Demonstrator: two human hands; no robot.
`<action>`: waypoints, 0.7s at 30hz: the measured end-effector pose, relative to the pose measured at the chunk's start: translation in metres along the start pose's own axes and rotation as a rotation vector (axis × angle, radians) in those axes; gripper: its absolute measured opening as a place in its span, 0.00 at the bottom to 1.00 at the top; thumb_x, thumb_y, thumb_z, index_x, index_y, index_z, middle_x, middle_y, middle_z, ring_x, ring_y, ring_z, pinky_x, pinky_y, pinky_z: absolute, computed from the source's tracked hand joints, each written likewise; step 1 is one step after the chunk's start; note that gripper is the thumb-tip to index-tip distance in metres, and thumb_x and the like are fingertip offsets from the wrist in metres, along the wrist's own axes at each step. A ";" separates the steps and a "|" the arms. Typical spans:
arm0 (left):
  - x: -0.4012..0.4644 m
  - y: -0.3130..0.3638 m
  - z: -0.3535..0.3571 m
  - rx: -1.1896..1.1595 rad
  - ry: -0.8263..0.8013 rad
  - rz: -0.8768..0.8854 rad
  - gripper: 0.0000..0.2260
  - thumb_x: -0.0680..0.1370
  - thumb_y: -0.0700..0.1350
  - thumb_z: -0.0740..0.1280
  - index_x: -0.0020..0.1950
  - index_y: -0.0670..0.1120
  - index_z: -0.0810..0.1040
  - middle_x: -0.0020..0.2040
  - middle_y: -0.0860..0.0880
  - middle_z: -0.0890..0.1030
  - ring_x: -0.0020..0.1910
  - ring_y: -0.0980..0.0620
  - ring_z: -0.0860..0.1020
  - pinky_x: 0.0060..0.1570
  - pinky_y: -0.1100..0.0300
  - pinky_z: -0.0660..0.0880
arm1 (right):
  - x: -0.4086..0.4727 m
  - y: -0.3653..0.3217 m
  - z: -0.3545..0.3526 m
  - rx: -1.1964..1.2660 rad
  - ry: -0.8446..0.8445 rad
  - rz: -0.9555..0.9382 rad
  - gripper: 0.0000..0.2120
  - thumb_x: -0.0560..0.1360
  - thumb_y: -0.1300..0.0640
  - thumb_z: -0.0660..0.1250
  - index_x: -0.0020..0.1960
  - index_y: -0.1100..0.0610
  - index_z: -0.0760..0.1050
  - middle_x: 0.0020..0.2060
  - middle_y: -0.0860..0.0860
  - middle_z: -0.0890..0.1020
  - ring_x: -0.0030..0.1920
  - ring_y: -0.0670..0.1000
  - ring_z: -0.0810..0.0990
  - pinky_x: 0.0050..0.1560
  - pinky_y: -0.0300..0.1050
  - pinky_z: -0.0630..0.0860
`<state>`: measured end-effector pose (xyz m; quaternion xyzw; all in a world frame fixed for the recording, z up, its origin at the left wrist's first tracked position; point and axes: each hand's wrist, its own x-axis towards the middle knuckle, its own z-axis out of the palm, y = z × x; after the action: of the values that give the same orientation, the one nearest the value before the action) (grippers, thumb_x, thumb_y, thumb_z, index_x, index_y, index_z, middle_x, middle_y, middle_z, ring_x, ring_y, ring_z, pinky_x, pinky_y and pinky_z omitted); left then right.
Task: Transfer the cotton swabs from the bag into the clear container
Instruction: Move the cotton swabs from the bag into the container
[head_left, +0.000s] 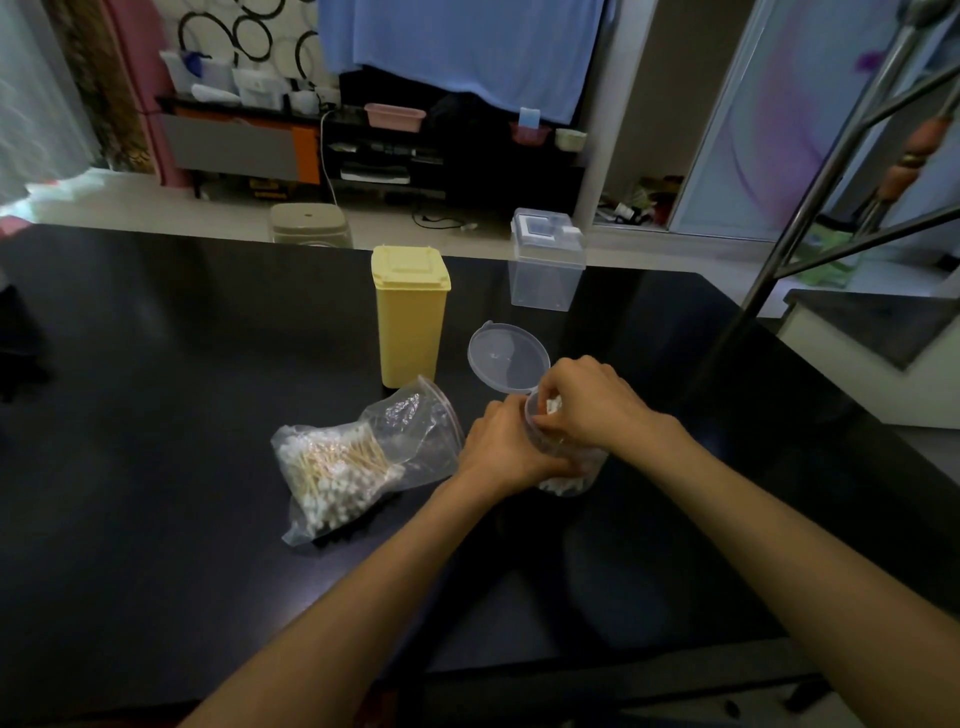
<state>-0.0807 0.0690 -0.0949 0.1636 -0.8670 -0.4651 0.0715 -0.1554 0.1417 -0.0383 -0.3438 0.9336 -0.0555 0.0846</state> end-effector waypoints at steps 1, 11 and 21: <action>0.000 0.000 0.000 -0.001 0.003 -0.001 0.36 0.58 0.57 0.79 0.62 0.49 0.73 0.57 0.48 0.79 0.56 0.50 0.77 0.57 0.48 0.76 | 0.002 0.000 -0.004 -0.013 -0.045 0.008 0.15 0.74 0.52 0.69 0.57 0.58 0.76 0.49 0.55 0.79 0.47 0.51 0.78 0.45 0.42 0.75; -0.002 -0.001 -0.032 0.058 -0.080 -0.051 0.31 0.66 0.43 0.77 0.66 0.41 0.71 0.57 0.46 0.79 0.56 0.48 0.78 0.59 0.48 0.75 | 0.012 0.014 -0.056 0.179 -0.673 0.008 0.17 0.77 0.60 0.63 0.65 0.61 0.73 0.51 0.51 0.79 0.48 0.47 0.79 0.43 0.37 0.76; -0.003 0.014 -0.030 0.207 0.008 0.158 0.17 0.82 0.49 0.55 0.70 0.51 0.70 0.67 0.47 0.74 0.66 0.48 0.72 0.64 0.48 0.70 | -0.005 0.028 -0.036 0.139 -0.548 -0.099 0.16 0.79 0.56 0.60 0.64 0.57 0.74 0.57 0.51 0.77 0.58 0.49 0.76 0.58 0.44 0.74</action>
<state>-0.0722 0.0536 -0.0668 0.1033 -0.9204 -0.3652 0.0942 -0.1765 0.1672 -0.0067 -0.3846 0.8519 -0.0283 0.3544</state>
